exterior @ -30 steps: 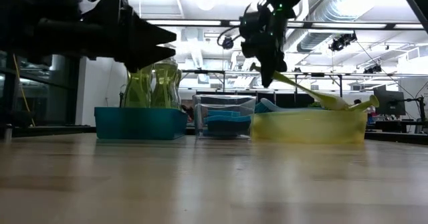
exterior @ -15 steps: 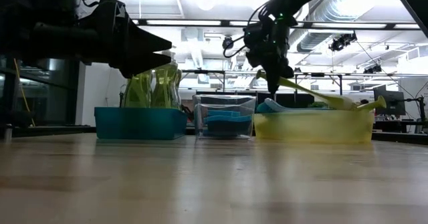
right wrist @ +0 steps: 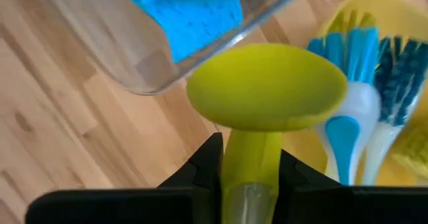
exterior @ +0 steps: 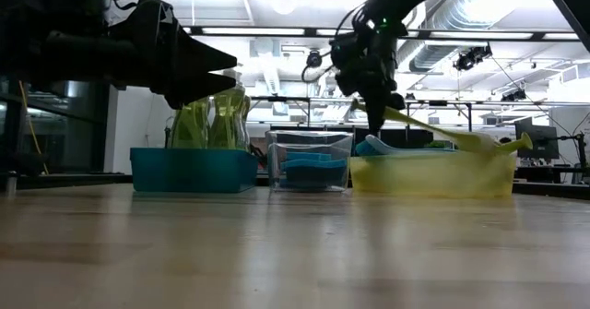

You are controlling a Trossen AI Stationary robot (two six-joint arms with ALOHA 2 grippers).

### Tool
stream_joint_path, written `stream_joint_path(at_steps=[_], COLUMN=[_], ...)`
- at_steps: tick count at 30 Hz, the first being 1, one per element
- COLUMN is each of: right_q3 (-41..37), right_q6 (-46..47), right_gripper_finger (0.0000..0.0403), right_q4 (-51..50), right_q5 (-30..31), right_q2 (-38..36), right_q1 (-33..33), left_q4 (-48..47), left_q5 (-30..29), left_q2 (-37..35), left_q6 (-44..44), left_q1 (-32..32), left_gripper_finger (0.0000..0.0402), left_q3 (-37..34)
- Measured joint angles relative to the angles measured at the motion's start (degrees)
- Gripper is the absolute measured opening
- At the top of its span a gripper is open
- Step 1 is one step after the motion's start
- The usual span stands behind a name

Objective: Pick & Place Kitchen Sink Supplies
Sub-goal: Put the yellow dish brush into the yellow bin

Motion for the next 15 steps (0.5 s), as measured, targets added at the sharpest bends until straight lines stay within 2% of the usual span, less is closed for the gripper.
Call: stream_joint_path(at_steps=[6,11,15], right_q3=[-7.24,-9.84,-9.93], right_q6=[3.02,5.09,5.26], right_gripper_finger=[0.0055,0.0057,0.009], right_q4=[6.41,9.22,9.57], right_q5=[0.43,2.23,6.18], right_q2=[0.0,0.0,-0.03], right_q1=[-1.06,-1.84,-1.95], left_q4=[-0.04,-0.49,-1.62], left_q5=[-0.15,-0.15,-0.15], left_q2=[0.02,0.02,0.02], left_q6=[-0.53,-1.51,-1.74], left_q1=[0.0,0.0,0.0], left_gripper_finger=[0.0291,0.0291,0.0291], left_q3=[0.0,0.0,0.01])
